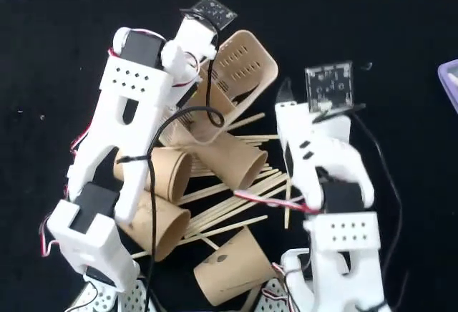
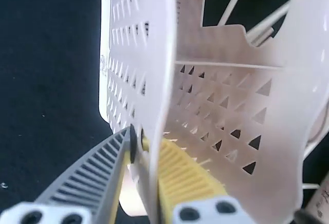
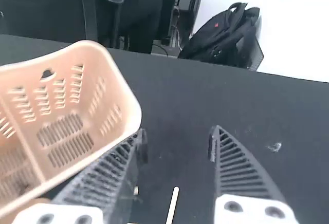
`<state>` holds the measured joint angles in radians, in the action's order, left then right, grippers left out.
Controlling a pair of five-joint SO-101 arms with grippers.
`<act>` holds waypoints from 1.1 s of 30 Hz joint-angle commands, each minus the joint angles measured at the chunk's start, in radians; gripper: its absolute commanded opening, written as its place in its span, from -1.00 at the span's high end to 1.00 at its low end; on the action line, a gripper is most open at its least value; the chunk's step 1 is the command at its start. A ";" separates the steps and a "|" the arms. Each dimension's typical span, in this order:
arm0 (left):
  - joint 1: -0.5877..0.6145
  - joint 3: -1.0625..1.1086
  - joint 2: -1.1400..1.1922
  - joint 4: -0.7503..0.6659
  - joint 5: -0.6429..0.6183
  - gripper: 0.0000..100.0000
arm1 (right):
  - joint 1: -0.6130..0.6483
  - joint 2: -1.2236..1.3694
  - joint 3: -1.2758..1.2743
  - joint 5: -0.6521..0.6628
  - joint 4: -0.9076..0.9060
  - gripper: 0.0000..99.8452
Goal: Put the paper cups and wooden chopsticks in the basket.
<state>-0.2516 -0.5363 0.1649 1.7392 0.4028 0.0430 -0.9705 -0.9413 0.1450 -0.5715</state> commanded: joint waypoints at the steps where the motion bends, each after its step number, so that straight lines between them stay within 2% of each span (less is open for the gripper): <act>1: -0.048 0.027 -0.068 0.011 0.006 0.94 | 0.017 0.131 0.156 -0.041 -0.020 0.46; 4: -0.064 0.047 -0.069 0.011 0.006 0.94 | 0.037 0.257 0.297 -0.075 -0.086 0.38; 8: -0.081 0.051 -0.069 -0.002 0.005 0.94 | 0.080 0.397 0.449 -0.069 -0.167 0.42; 13: -0.117 0.064 -0.071 -0.005 0.005 0.94 | 0.066 0.553 0.501 -0.061 -0.101 0.51; 15: -0.124 0.064 -0.071 -0.005 0.005 0.94 | 0.052 0.601 0.516 -0.058 -0.087 0.62; 18: -0.116 0.064 -0.071 -0.015 0.005 0.94 | 0.041 0.641 0.526 0.000 -0.083 1.00; 19: -0.116 0.064 -0.071 -0.020 0.005 0.94 | 0.040 0.645 0.524 0.003 -0.084 0.94; 24: -0.114 0.053 -0.080 -0.035 0.005 0.94 | -0.025 0.647 0.524 0.000 -0.084 0.98; 33: -0.070 0.053 -0.080 -0.149 0.003 0.93 | -0.114 0.645 0.443 -0.009 -0.087 0.98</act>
<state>-0.3406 -0.4749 0.1220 1.6333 0.4058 0.0092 -0.3353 -0.4887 0.1404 -0.6743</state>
